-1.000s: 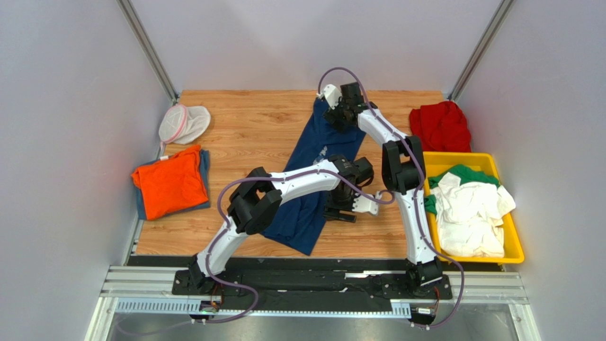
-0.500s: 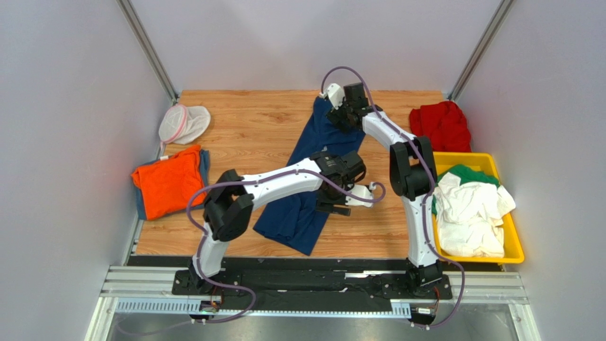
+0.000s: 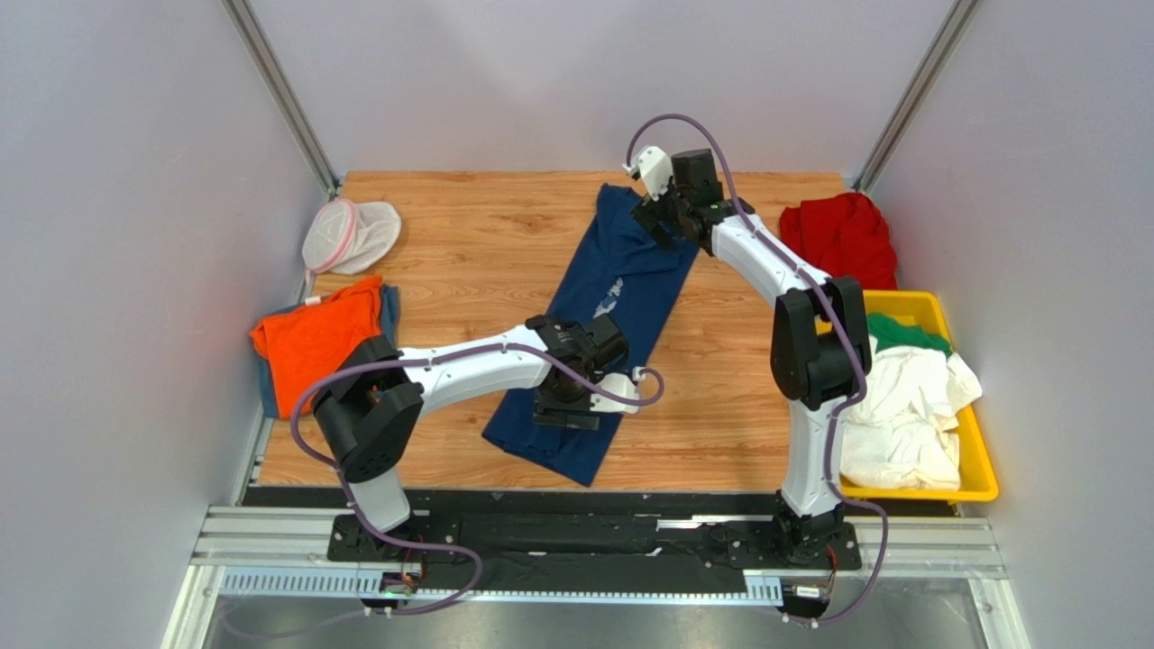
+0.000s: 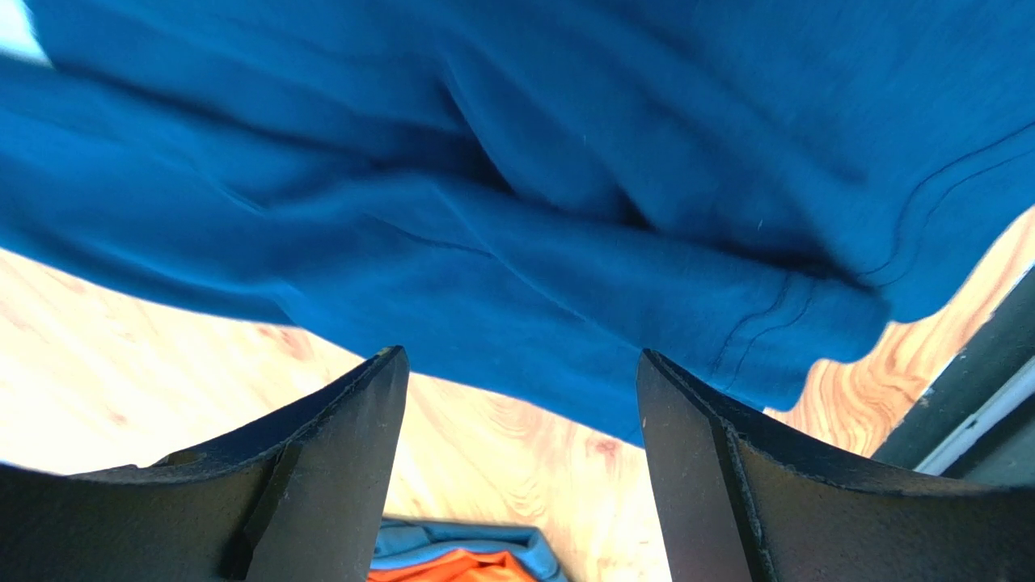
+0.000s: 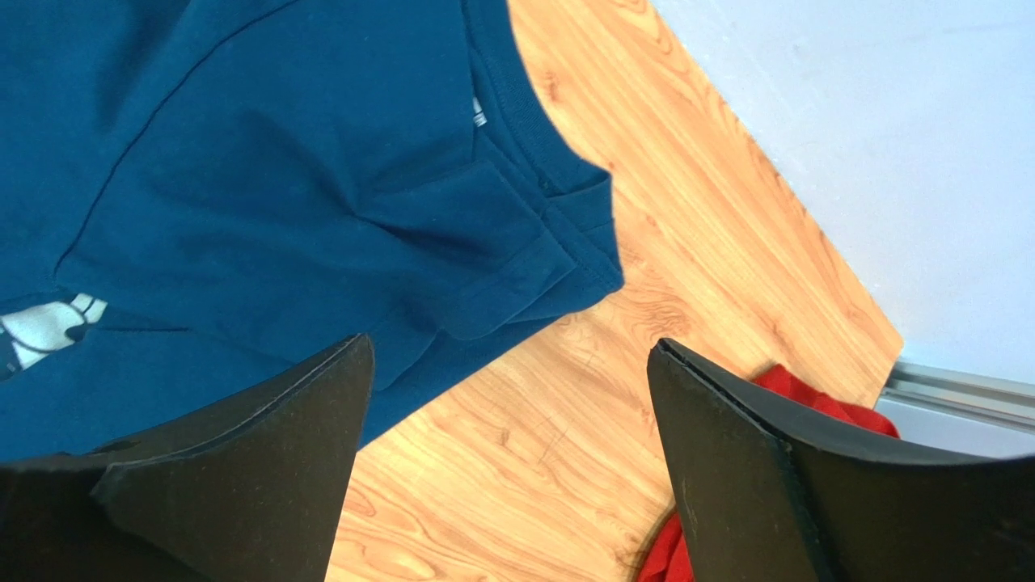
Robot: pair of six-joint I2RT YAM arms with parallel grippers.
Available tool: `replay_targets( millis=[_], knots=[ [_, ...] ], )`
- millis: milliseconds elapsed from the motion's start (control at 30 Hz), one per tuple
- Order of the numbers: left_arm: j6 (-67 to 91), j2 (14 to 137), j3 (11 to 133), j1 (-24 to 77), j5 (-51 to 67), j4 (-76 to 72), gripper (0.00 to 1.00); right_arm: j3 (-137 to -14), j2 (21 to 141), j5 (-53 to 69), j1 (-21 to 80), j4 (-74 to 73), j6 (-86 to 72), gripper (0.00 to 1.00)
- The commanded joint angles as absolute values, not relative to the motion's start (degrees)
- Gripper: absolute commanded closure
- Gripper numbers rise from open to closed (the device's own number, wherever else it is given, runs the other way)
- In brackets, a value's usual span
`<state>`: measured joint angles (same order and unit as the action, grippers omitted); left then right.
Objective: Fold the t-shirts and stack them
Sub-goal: Fold the tshirt
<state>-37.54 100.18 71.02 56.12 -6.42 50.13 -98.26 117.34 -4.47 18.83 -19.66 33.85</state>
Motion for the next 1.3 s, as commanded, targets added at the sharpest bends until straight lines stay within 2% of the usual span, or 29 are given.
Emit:
replay_targets(
  millis=[0,667,1267],
  knots=[
    [-36.83,96.94,68.73,55.72,-6.15,46.06,0.22,-99.83,117.50,-4.13,19.77,-20.56,32.52,0.11],
    [-34.72,105.38,70.75,55.90,-0.35,43.59,0.22,-112.23,137.36,-3.34,20.48,-20.48,32.34,0.11],
    [-37.09,117.06,86.30,58.45,5.53,45.62,0.22,-116.54,141.24,-3.25,20.65,-20.48,34.80,0.11]
  ],
)
